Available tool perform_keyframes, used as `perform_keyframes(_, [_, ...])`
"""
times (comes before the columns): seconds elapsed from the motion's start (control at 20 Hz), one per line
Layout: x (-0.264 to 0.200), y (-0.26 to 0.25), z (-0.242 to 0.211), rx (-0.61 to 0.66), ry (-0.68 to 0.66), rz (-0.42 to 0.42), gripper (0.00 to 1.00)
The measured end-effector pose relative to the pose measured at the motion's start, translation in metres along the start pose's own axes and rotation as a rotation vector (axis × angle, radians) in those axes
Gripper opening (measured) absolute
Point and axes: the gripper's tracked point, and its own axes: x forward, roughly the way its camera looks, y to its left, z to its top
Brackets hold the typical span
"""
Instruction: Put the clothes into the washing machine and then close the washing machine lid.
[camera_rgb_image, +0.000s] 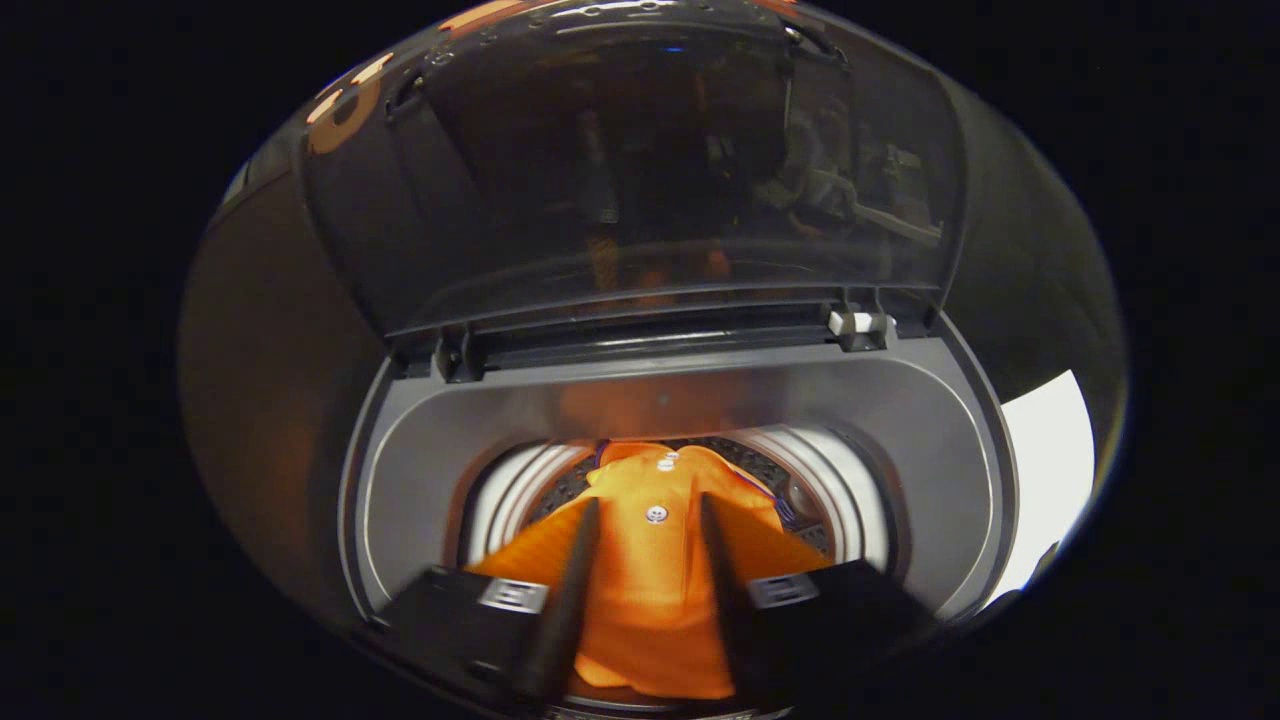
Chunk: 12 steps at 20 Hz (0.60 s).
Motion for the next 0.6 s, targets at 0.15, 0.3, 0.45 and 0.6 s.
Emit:
perform_keyframes(0.15, [-0.008,-0.001,-0.004,-0.008,0.007,-0.002,0.97])
perform_keyframes(0.3, [-0.025,0.008,0.002,0.016,-0.035,0.016,0.99])
perform_keyframes(0.45, [-0.054,0.017,0.017,0.037,-0.124,0.029,0.99])
perform_keyframes(0.6, [-0.098,0.031,0.039,0.016,-0.218,0.017,0.99])
